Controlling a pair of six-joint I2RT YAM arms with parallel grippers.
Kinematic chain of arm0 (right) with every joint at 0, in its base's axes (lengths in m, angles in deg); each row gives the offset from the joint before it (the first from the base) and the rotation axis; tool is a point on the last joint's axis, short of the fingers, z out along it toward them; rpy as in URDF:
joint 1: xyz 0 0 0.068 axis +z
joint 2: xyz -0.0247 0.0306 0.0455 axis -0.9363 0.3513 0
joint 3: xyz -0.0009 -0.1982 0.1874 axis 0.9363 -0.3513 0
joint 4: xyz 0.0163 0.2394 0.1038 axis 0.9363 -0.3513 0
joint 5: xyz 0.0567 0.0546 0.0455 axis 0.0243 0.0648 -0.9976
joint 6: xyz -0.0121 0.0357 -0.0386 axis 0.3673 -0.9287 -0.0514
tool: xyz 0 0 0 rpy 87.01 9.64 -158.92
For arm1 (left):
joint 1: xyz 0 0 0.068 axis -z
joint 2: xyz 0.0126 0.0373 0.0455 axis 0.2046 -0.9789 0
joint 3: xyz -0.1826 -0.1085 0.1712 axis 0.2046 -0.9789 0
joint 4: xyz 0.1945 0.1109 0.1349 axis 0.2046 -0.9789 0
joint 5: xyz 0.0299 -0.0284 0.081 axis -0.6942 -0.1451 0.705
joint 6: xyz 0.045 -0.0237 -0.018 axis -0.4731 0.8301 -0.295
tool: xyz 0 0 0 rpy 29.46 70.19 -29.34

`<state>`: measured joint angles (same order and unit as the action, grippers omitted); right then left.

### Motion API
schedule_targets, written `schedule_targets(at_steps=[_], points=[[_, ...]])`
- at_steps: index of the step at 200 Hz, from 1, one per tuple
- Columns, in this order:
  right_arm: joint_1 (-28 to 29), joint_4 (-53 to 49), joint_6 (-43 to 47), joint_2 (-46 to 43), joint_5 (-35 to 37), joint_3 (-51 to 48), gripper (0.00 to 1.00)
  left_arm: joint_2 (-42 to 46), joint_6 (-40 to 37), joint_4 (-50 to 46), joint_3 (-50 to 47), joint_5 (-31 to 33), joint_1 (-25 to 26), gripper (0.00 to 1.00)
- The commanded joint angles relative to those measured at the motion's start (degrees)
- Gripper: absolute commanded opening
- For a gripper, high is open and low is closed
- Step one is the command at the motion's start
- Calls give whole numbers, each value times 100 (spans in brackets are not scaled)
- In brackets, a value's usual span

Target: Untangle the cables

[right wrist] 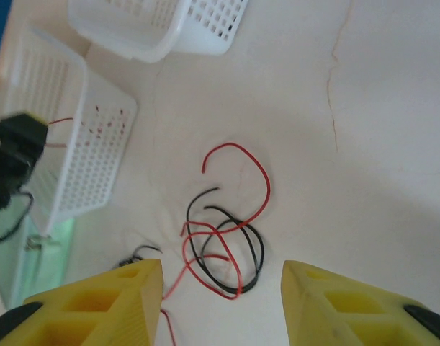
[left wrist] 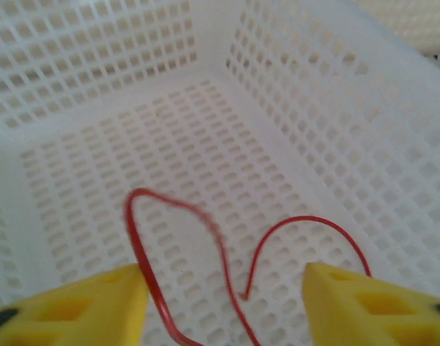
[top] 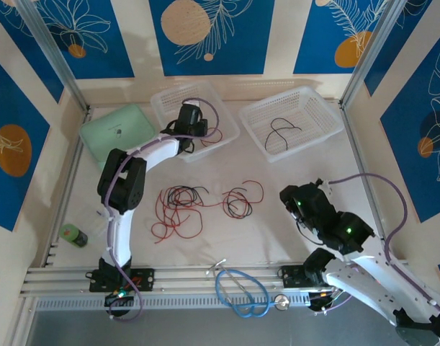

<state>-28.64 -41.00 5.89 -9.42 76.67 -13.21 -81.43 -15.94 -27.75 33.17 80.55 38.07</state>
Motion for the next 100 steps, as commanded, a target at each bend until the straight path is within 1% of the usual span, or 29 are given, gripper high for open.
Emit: schedule_targets(at_steps=[1, 19, 24, 39, 60, 73, 100], points=[[-147, -219, 1267, 562, -739, 324, 50, -4, 175, -812, 648, -10, -16, 79], [-228, -292, 1664, 1239, -1177, 582, 52, 34, -34, -1430, 1053, 129, -16, 97], [-234, -315, 1746, 1433, -1273, 639, 53, 60, -107, -1558, 1161, 142, -10, 100], [-239, -366, 1954, 1989, -1493, 809, 55, 204, -321, -1845, 1435, 90, 2, 100], [-230, -279, 2146, 2616, -1647, 903, 55, 499, -711, -2073, 1705, -195, 67, 100], [-239, -117, 2246, 2967, -1754, 926, 56, 701, -940, -2172, 1836, -416, 128, 100], [-213, 327, 2521, 3710, -2047, 1061, 55, 1125, -1167, -2483, 1999, -600, 277, 100]])
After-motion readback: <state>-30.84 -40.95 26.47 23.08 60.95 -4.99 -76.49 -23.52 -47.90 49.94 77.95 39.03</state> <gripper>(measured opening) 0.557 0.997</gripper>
